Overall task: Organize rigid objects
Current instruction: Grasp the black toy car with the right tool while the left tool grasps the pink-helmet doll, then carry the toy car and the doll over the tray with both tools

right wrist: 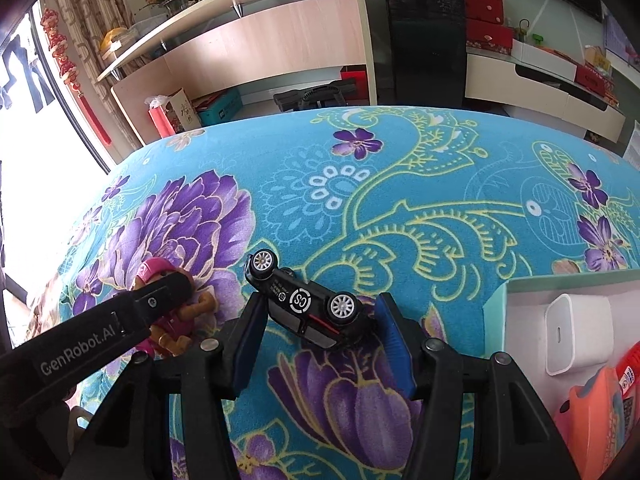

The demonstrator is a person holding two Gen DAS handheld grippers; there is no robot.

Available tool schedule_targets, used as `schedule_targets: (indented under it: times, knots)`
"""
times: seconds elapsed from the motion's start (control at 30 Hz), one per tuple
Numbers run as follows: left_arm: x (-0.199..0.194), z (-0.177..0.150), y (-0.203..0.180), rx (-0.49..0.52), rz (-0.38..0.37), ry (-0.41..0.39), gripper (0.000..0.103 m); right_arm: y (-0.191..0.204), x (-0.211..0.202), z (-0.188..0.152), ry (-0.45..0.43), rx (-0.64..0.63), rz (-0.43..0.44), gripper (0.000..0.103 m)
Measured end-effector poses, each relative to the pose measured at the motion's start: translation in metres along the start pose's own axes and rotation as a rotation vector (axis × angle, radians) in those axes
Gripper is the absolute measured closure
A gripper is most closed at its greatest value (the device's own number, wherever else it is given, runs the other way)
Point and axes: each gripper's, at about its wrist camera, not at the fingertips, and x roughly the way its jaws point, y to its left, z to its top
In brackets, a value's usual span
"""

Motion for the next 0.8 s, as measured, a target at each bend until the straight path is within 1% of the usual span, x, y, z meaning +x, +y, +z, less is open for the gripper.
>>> schedule_targets:
  times: [0.07,0.17,0.33,0.47,0.63,0.8]
  knots:
    - [-0.003,-0.002,-0.003,0.005,0.006,-0.007,0.058,0.000,-0.003,-0.001,0.002,0.002,0.011,0.046]
    - [-0.011,-0.004,-0.005,0.010,-0.001,-0.025,0.059,0.003,-0.009,-0.003,-0.004,-0.020,-0.012,0.046]
    - [-0.037,-0.012,-0.002,0.003,-0.010,-0.077,0.060,0.000,-0.024,-0.005,-0.015,-0.009,-0.011,0.046]
    - [-0.060,-0.017,0.000,0.007,-0.012,-0.120,0.060,-0.002,-0.045,-0.010,-0.037,-0.004,-0.009,0.046]
    - [-0.089,-0.024,-0.009,0.036,-0.029,-0.178,0.060,-0.010,-0.072,-0.020,-0.059,0.017,-0.021,0.046]
    - [-0.111,-0.039,-0.025,0.082,-0.066,-0.200,0.060,-0.023,-0.104,-0.027,-0.104,0.039,-0.051,0.046]
